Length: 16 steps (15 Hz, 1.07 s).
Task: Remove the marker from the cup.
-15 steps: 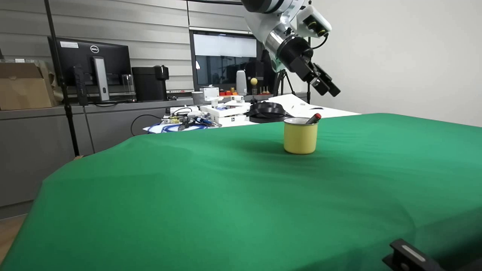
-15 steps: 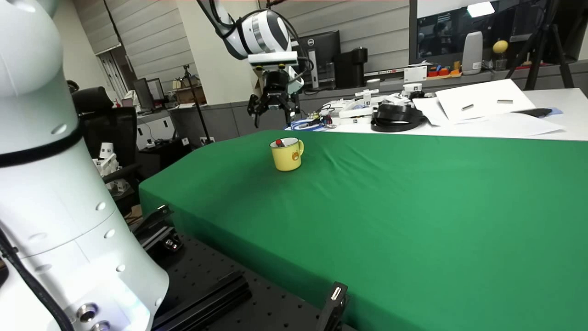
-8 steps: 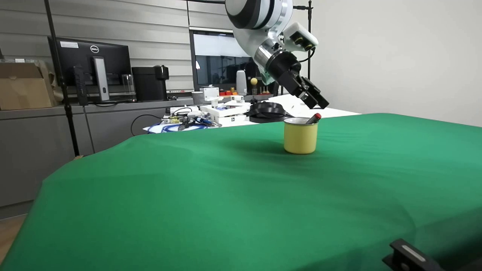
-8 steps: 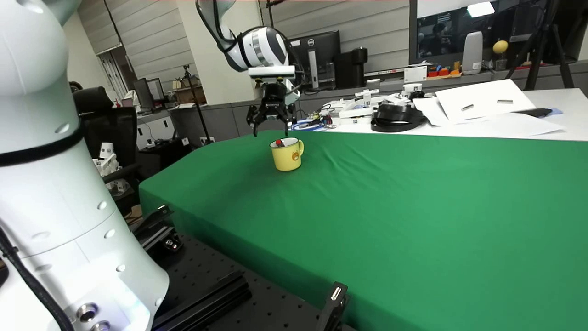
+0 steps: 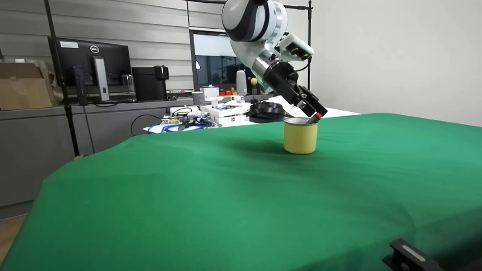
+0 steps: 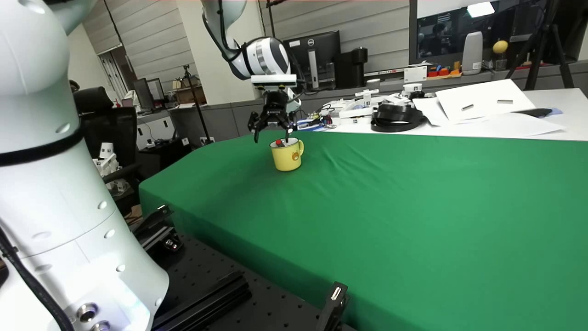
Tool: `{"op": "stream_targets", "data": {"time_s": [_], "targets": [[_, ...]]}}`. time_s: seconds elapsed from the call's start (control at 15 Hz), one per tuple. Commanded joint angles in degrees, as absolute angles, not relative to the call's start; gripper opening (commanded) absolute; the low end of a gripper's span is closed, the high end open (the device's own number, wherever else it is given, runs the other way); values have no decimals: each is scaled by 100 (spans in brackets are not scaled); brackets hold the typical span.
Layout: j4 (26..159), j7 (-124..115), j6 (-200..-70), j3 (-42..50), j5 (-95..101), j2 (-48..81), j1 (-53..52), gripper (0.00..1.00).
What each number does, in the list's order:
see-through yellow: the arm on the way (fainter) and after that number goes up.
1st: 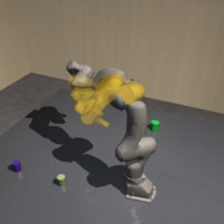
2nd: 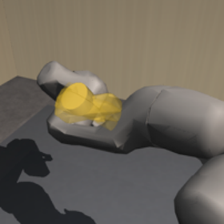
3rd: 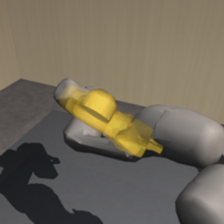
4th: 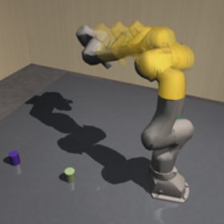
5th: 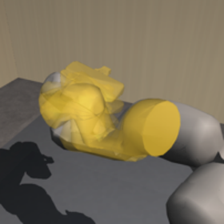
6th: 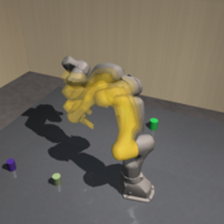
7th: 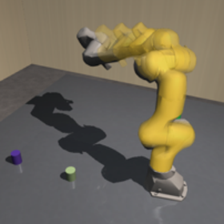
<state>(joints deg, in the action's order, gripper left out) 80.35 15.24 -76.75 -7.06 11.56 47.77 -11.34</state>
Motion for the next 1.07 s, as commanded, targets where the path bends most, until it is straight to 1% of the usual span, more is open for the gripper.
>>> {"op": "stream_targets", "data": {"time_s": [0.0, 0.27, 0.4, 0.67, 0.73, 0.8, 1.0], "targets": [[7683, 1432, -7490, -692, 1289, 4996, -1173, 74], [7566, 818, -7476, -551, 1261, 5075, -1232, 45], [7555, 594, -7465, -501, 1271, 5063, -1246, 33], [7522, 307, -7405, -456, 1267, 5041, -1259, 5], [7513, 259, -7379, -452, 1265, 5037, -1259, 1], [7514, 236, -7358, -457, 1255, 5028, -1251, 6], [7499, 204, -7269, -463, 1213, 4963, -1218, 6]]}}
